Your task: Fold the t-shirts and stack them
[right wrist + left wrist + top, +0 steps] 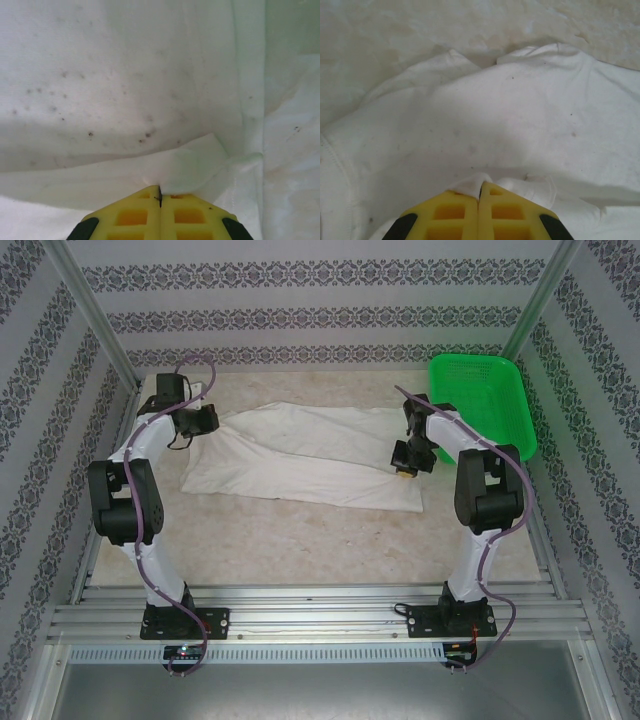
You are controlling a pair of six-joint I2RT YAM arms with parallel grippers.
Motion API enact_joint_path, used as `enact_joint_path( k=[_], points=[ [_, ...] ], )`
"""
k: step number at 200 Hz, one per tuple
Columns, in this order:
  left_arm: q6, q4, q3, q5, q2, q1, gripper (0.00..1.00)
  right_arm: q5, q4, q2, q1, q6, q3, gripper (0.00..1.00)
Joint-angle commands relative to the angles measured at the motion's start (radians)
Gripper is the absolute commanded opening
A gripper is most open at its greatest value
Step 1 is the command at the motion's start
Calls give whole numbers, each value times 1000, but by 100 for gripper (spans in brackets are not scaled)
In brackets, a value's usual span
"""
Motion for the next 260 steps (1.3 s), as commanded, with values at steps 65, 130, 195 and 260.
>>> enact_joint_path(
  k=[65,130,195,260],
  points=[
    [-85,-118,79,-119,-63,11,91,61,-25,-54,2,-14,15,48],
    [-273,-241,-240,-161,-334,101,87,-33,-24,-389,-21,14,-289,69],
    [-287,-218,-370,-171,-299,138,77,-97,37,-450,-18,37,-483,68],
    [-328,-84,-384,-133,-173,143,64,-74,66,-420,-25,31,-536,66]
  ],
)
